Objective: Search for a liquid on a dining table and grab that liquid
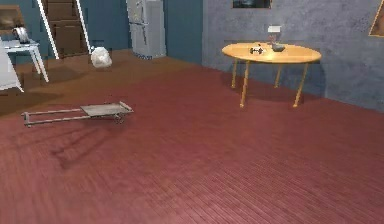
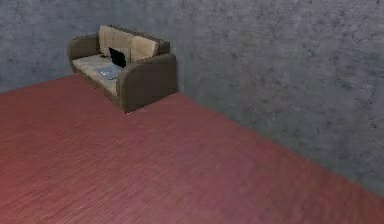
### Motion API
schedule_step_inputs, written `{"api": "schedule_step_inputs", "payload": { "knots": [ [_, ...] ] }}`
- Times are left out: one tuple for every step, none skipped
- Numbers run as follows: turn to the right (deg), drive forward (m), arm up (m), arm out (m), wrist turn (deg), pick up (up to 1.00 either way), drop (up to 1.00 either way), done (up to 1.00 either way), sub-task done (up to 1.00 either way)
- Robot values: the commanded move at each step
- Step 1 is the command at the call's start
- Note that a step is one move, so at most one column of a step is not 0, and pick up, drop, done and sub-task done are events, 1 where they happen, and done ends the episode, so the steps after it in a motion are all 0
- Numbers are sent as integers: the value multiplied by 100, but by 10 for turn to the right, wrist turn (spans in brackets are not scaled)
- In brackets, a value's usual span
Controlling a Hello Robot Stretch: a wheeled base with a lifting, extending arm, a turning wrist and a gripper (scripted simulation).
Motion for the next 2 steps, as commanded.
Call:
{"api": "schedule_step_inputs", "payload": {
  "knots": [
    [0, 100, 0, 0, 0, 0, 0, 0, 0],
    [-30, 0, 0, 0, 0, 0, 0, 0, 0]
  ]
}}
